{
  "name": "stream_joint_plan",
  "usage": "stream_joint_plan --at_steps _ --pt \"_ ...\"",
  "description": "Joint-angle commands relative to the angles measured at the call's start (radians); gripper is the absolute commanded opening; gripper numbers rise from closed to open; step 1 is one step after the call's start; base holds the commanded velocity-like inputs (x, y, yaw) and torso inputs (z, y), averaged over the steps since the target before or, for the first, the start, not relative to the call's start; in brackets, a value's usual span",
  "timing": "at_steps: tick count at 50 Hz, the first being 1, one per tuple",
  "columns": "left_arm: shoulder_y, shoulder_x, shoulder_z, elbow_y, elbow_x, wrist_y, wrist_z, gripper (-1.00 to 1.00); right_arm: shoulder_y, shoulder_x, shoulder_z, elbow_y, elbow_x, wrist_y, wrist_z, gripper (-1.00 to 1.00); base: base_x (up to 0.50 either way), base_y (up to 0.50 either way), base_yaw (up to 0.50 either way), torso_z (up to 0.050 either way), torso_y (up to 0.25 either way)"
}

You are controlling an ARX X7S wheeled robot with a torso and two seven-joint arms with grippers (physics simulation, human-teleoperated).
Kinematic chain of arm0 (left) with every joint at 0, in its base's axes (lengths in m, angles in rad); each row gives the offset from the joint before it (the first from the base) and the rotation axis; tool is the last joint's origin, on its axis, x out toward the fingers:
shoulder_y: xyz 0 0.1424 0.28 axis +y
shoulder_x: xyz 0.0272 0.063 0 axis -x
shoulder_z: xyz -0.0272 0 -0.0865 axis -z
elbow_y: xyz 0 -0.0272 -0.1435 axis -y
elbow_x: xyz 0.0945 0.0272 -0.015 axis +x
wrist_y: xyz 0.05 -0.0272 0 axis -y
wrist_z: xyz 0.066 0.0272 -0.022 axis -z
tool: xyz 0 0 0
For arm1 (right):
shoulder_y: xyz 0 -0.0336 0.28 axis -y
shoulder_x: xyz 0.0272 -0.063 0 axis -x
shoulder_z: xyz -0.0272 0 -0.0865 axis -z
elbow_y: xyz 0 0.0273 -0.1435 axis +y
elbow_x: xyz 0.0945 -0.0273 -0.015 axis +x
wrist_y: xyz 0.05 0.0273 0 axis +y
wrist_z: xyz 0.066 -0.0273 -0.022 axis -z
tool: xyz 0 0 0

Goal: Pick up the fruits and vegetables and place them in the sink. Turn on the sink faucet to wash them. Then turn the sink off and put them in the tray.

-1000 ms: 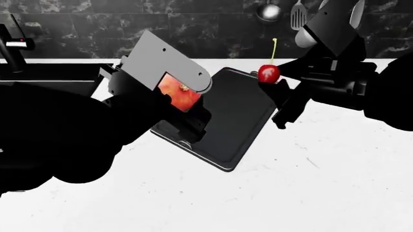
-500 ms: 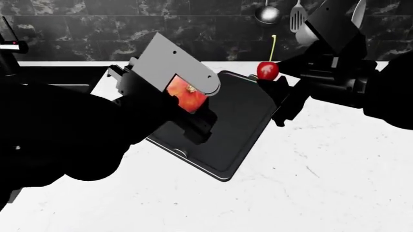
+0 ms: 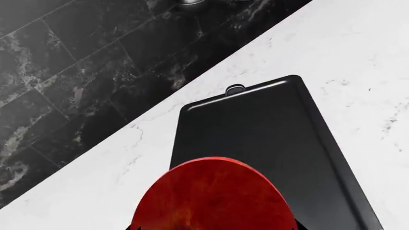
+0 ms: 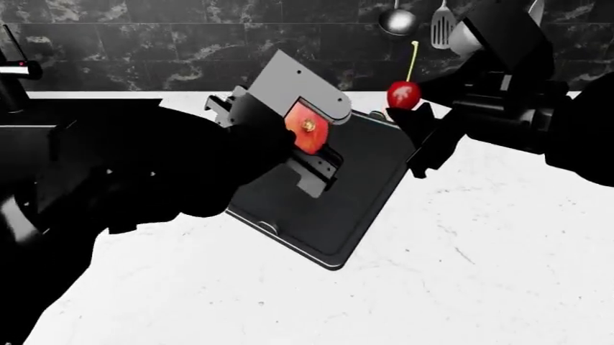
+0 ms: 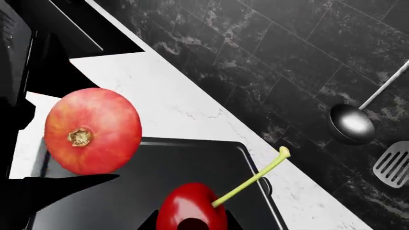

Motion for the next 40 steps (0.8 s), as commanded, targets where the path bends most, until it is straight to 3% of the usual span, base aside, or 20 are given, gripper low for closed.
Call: stream_joint_plan --at_steps 1,22,40 --pt "-0.001 0.076 0.054 -0.192 0.097 0.047 0.095 -1.00 -0.008 0.005 0.008 0.002 -0.006 -0.012 0.007 -1.00 0.00 0.00 0.00 0.000 0.000" --pt "0.011 0.162 0.099 -0.451 0.110 0.034 0.215 -1.00 -0.012 0.003 0.002 0.012 -0.015 -0.027 0.001 -1.00 0.00 0.00 0.00 0.000 0.000" --pt "0.006 0.173 0.105 -0.492 0.092 0.010 0.244 -1.00 -0.008 0.000 -0.001 0.017 -0.016 -0.028 0.002 -1.00 0.00 0.00 0.00 0.000 0.001"
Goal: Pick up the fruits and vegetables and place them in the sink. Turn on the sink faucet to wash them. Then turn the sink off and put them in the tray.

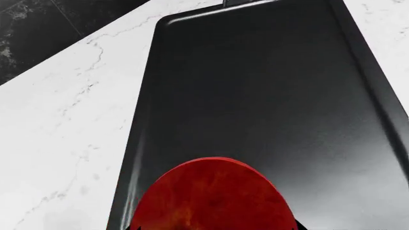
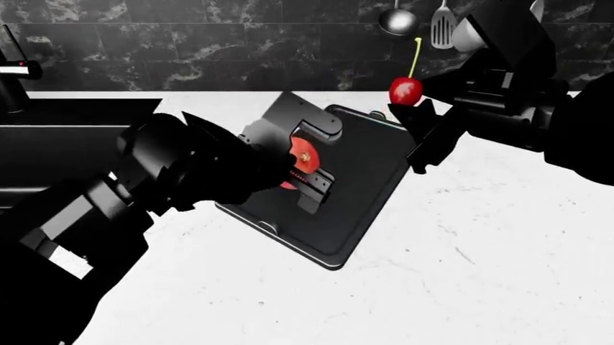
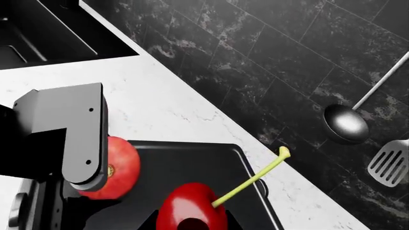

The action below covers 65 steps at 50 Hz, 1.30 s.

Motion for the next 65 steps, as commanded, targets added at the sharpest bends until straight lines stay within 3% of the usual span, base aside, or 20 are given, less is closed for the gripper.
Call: stream_joint_plan --at_steps 1,29,30,46,65 --pt "-0.007 0.012 0.000 -0.035 -0.005 -0.005 0.008 -1.00 0.001 0.000 -0.002 0.003 -0.009 -0.004 -0.007 -1.00 0.00 0.00 0.00 0.000 0.000" --pt "0.002 0.064 0.053 -0.141 0.061 0.058 0.097 -1.00 -0.003 -0.004 -0.010 0.014 -0.017 -0.019 -0.016 -1.00 0.00 0.00 0.00 0.000 0.001" --pt "0.003 0.066 0.055 -0.146 0.064 0.060 0.100 1.00 -0.003 -0.004 -0.010 0.013 -0.017 -0.019 -0.016 -1.00 0.00 0.00 0.00 0.000 0.000" --pt "0.001 0.066 0.060 -0.153 0.065 0.057 0.102 1.00 -0.002 -0.005 -0.010 0.014 -0.014 -0.021 -0.014 -1.00 0.00 0.00 0.00 0.000 0.000" --pt "-0.023 -0.019 -0.010 0.045 -0.030 -0.012 -0.015 1.00 0.004 -0.016 -0.017 0.017 -0.015 -0.019 -0.016 -1.00 0.00 0.00 0.00 0.000 0.000"
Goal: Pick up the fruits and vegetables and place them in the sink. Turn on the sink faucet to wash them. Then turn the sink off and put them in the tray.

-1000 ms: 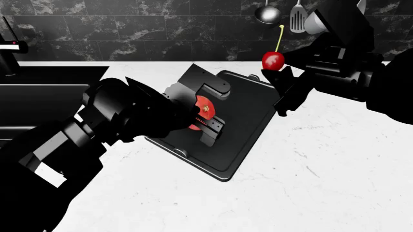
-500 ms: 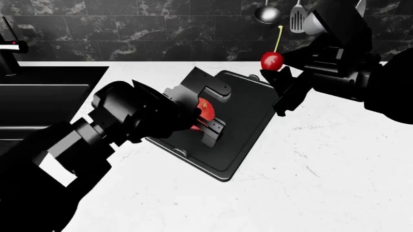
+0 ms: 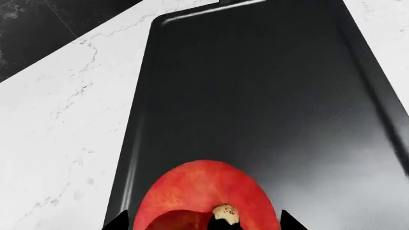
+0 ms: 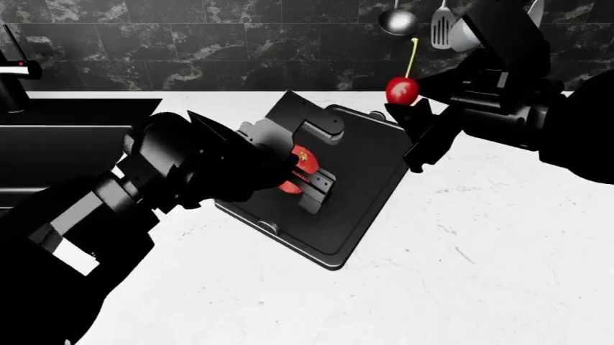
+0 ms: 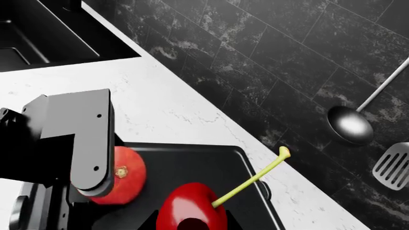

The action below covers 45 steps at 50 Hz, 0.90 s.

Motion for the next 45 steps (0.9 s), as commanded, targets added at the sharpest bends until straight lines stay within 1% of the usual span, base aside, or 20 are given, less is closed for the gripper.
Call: stream_joint_plan --at_steps 1,11,24,29,36,45 --pt "-0.013 -0.046 -0.041 0.104 -0.054 -0.037 -0.065 1.00 0.006 -0.007 -0.005 0.000 -0.007 0.001 -0.007 -1.00 0.00 0.00 0.00 0.000 0.000" --pt "-0.009 -0.107 -0.101 0.204 -0.122 -0.050 -0.126 1.00 0.001 -0.035 -0.036 0.035 -0.038 -0.014 -0.034 -1.00 0.00 0.00 0.00 0.000 0.000" --pt "0.002 -0.199 -0.184 0.339 -0.213 -0.048 -0.196 1.00 0.004 -0.087 -0.070 0.151 -0.097 -0.049 -0.067 -1.00 0.00 0.00 0.00 0.000 0.000" --pt "0.004 -0.229 -0.221 0.379 -0.249 -0.044 -0.251 1.00 0.004 -0.112 -0.091 0.198 -0.127 -0.061 -0.074 -1.00 0.00 0.00 0.00 0.000 0.000" --pt "0.016 -0.262 -0.284 0.449 -0.275 0.007 -0.328 1.00 -0.015 -0.138 -0.106 0.243 -0.152 -0.094 -0.085 -1.00 0.00 0.00 0.00 0.000 0.000" --pt "-0.003 -0.281 -0.311 0.515 -0.308 0.000 -0.411 1.00 -0.051 -0.190 -0.135 0.332 -0.194 -0.156 -0.115 -1.00 0.00 0.00 0.00 0.000 0.000"
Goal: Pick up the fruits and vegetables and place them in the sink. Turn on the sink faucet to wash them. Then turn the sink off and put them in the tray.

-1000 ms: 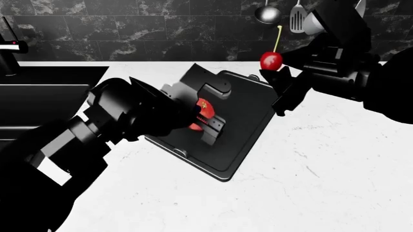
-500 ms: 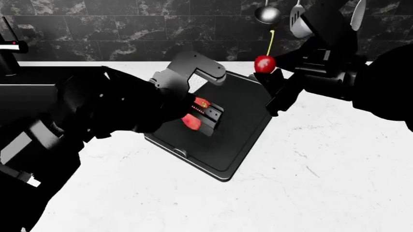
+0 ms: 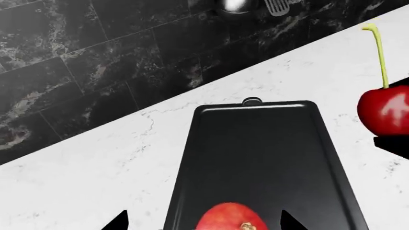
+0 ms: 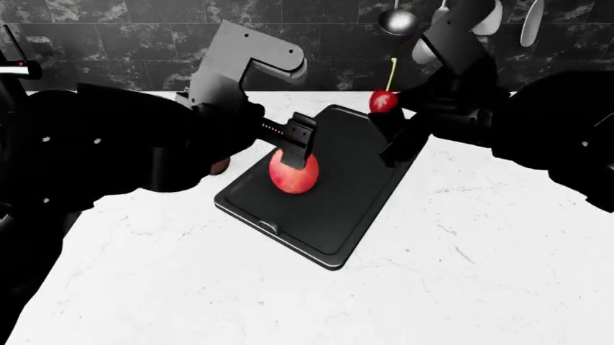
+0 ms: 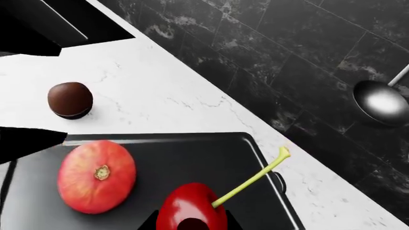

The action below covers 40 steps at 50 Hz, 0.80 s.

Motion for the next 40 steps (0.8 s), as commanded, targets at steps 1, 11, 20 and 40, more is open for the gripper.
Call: stream_joint_plan --at_steps 1,11,20,40 --pt "-0.010 -0.037 -0.053 0.090 -0.049 0.009 -0.103 1.00 -0.031 -0.060 -0.041 0.104 -0.063 -0.062 -0.037 -1.00 0.00 0.00 0.00 0.000 0.000" --pt "-0.020 -0.036 -0.053 0.106 -0.062 0.001 -0.116 1.00 -0.052 -0.126 -0.066 0.221 -0.111 -0.123 -0.059 -1.00 0.00 0.00 0.00 0.000 0.000" --pt "-0.018 -0.036 -0.050 0.105 -0.063 0.001 -0.104 1.00 -0.051 -0.162 -0.098 0.285 -0.136 -0.127 -0.080 -1.00 0.00 0.00 0.00 0.000 0.000" --pt "-0.006 -0.039 -0.052 0.102 -0.060 0.018 -0.088 1.00 -0.035 -0.247 -0.144 0.479 -0.193 -0.177 -0.154 -1.00 0.00 0.00 0.00 0.000 0.000"
